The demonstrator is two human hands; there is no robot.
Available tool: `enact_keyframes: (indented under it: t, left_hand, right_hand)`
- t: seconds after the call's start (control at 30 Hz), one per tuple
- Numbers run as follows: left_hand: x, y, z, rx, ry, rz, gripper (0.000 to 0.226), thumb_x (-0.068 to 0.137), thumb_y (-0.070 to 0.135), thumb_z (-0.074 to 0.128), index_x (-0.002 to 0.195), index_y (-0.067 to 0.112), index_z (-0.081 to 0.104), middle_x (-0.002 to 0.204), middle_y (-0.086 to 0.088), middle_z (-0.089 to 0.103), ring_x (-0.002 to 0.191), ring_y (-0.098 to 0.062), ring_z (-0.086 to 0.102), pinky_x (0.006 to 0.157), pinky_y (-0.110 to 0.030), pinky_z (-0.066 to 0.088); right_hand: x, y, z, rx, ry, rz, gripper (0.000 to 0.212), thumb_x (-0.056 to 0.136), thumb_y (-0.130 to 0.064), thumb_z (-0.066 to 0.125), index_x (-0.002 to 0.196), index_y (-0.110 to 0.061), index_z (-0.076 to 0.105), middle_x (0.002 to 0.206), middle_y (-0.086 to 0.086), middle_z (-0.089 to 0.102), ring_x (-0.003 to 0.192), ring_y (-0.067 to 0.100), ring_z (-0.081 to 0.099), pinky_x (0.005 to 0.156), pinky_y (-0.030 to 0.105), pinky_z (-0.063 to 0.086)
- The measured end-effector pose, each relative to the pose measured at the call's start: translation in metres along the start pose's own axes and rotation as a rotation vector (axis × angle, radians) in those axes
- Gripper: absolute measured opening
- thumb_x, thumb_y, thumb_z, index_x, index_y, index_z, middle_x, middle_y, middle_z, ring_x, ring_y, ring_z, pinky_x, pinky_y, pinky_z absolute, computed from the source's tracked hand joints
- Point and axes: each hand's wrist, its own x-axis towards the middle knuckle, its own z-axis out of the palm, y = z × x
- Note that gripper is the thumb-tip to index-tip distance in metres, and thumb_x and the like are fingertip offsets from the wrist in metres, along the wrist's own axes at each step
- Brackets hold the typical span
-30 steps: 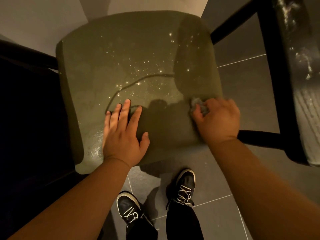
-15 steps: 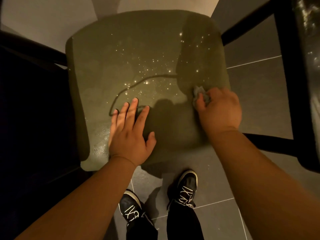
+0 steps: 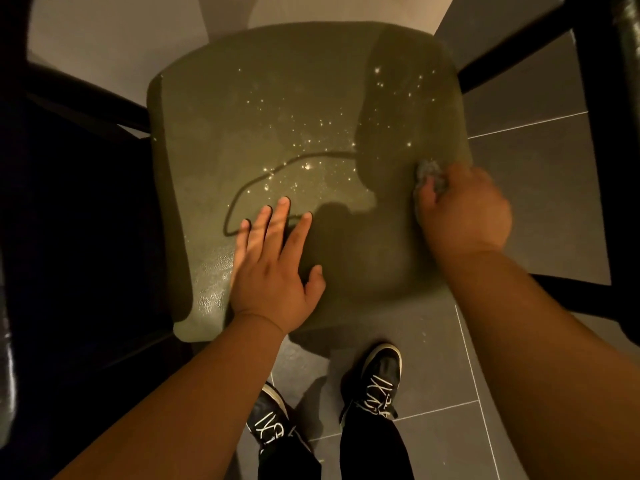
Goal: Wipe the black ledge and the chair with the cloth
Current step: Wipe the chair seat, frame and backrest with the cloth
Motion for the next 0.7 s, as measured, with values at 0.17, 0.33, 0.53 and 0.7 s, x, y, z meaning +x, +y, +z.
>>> enact_keyframes:
  t: [0.17, 0.33, 0.53, 0.7]
  left_hand:
    - [0.000, 0.000, 0.001, -0.025, 0.018, -0.001, 0.076, 0.089, 0.048, 0.053, 0.159, 0.022, 0.039, 0.172, -0.010, 0.021, 0.157, -0.037, 0.021, 0.128, -0.057, 0.012]
    - [0.000, 0.001, 0.001, -0.026, 0.017, 0.001, 0.076, 0.090, 0.049, 0.050, 0.159, 0.022, 0.038, 0.172, -0.010, 0.021, 0.157, -0.037, 0.020, 0.128, -0.057, 0.011]
    - [0.001, 0.001, 0.000, -0.011, 0.003, -0.004, 0.076, 0.090, 0.050, 0.049, 0.160, 0.021, 0.038, 0.172, -0.010, 0.021, 0.157, -0.036, 0.020, 0.129, -0.055, 0.009]
    - [0.001, 0.001, 0.000, -0.018, 0.003, -0.013, 0.075, 0.089, 0.049, 0.050, 0.158, 0.022, 0.039, 0.172, -0.009, 0.021, 0.157, -0.035, 0.019, 0.130, -0.050, 0.004]
  right_hand:
    - [-0.048, -0.057, 0.006, 0.123, -0.091, -0.360, 0.028, 0.092, -0.043, 0.065, 0.084, -0.017, 0.067, 0.087, 0.011, 0.063, 0.074, 0.035, 0.058, 0.059, 0.035, 0.041]
    - [-0.035, -0.019, 0.016, 0.015, -0.047, -0.446, 0.029, 0.097, -0.038, 0.062, 0.082, -0.014, 0.065, 0.082, 0.013, 0.059, 0.071, 0.036, 0.056, 0.056, 0.035, 0.036]
    - [-0.013, -0.006, -0.004, 0.059, -0.023, -0.132, 0.031, 0.098, -0.040, 0.059, 0.083, -0.013, 0.062, 0.083, 0.016, 0.063, 0.065, 0.039, 0.059, 0.053, 0.033, 0.035]
    - [-0.044, -0.063, 0.011, 0.139, -0.136, -0.463, 0.030, 0.087, -0.035, 0.075, 0.070, -0.014, 0.065, 0.069, 0.010, 0.062, 0.054, 0.033, 0.058, 0.050, 0.024, 0.028]
